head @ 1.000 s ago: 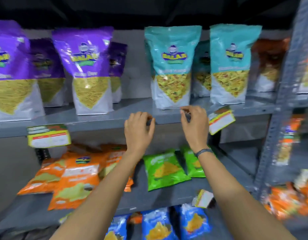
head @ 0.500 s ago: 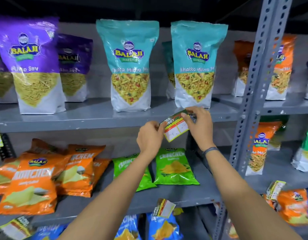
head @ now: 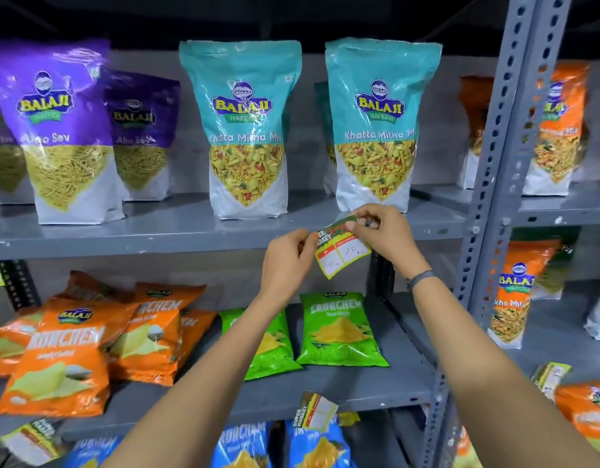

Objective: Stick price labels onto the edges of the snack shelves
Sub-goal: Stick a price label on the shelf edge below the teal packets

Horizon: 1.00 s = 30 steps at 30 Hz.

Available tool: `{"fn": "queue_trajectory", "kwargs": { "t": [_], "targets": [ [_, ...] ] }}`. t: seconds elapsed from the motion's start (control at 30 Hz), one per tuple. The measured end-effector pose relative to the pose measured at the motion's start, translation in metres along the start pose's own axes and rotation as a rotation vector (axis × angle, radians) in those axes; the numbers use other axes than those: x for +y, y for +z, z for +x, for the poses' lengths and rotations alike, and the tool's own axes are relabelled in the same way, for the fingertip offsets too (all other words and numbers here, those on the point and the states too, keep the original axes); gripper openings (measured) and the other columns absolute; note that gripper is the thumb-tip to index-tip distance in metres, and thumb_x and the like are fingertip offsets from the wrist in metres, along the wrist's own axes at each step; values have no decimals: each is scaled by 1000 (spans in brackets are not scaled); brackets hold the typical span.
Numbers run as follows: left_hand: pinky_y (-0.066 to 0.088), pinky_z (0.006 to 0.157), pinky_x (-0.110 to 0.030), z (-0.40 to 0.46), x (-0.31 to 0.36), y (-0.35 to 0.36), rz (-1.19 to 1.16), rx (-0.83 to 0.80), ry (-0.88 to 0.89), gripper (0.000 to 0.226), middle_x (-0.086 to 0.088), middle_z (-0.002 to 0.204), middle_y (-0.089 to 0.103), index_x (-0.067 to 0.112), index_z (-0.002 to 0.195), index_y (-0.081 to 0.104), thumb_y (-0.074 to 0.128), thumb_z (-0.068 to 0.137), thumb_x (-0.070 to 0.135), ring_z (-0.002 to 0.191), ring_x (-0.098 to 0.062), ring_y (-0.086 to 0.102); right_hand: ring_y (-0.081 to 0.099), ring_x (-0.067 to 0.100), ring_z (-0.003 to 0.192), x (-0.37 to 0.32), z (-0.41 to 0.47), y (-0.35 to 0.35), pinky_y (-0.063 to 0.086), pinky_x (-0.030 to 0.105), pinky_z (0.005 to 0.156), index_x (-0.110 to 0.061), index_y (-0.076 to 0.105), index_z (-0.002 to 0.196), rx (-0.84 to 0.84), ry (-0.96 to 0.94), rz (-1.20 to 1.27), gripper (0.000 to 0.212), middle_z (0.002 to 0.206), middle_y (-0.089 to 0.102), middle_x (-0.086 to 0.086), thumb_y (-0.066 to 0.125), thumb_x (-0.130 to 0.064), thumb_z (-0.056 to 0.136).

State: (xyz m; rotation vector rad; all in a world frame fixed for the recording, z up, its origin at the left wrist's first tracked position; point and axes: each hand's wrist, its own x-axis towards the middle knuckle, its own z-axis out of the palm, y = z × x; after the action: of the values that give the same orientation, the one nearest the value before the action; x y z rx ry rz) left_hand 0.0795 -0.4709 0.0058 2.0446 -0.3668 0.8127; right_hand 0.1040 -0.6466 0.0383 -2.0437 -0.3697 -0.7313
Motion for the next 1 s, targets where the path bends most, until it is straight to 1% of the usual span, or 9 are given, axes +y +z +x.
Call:
{"fn": "queue_trajectory", "kwargs": {
  "t": [0.07,0.13,0.2,0.3,0.43,0.57,0.67,0.83,1.0],
  "targets": [
    [52,61,-55,0,-1,-1,0,-8,19,37,-25,57,53,-3,67,52,50,94,23,60,-38,61,41,0,56,1,-3,-4,37,5,53,-13,65,84,-37,-44,-10,6,64,51,-9,70,-11,81],
    [51,58,-52,-2,-4,-5,10,-20,48,38,-9,50,44,2,63,47,49,94,25,56,-34,57,44,0,58,2,-6,-9,38,1,54,-13,66,82,-62,-67,-9,7,66,53,-5,70,-9,81],
    [44,51,-42,-7,-7,-10,84,-43,89,39,3,47,35,10,61,43,49,94,30,55,-33,52,49,1,61,5,-11,-13,39,1,57,-18,65,79,-97,-76,-2,10,67,56,-3,71,-10,80],
    [26,45,-27,-11,-13,-15,299,-56,166,36,4,47,35,16,62,43,50,92,34,54,-19,40,52,10,71,13,-20,-12,39,15,61,-15,69,76,-139,-113,-96,5,67,62,-3,72,-11,78],
    [31,53,-27,-10,-14,-16,478,-46,221,29,7,63,48,19,68,52,51,92,35,68,-20,51,47,11,79,19,-27,-5,37,20,63,-18,70,75,-88,-169,-170,7,67,63,-9,73,-12,76],
    [28,52,-26,-8,-12,-13,532,-5,249,29,6,63,48,26,66,42,52,92,33,71,-23,57,48,11,80,22,-25,-4,39,26,67,-20,69,75,-61,-187,-169,9,64,58,-18,73,-11,75],
    [27,50,-26,-7,-13,-11,574,9,261,30,-2,67,61,21,66,47,51,93,34,71,-26,59,47,11,78,23,-24,-3,38,22,64,-18,70,76,-69,-197,-173,7,67,63,-8,73,-12,75],
    [25,50,-26,-3,-9,-13,505,60,247,31,-4,68,63,25,65,40,52,92,34,67,-27,59,48,1,61,23,-21,-5,39,2,57,-10,69,78,-33,-135,1,4,62,57,-10,73,-12,78],
    [28,51,-26,10,-2,-10,555,96,192,30,-5,70,66,21,68,50,48,93,38,70,-31,61,40,3,54,21,-18,1,37,2,52,-17,63,74,50,-84,75,13,60,50,-3,72,-9,79]
  ]
}}
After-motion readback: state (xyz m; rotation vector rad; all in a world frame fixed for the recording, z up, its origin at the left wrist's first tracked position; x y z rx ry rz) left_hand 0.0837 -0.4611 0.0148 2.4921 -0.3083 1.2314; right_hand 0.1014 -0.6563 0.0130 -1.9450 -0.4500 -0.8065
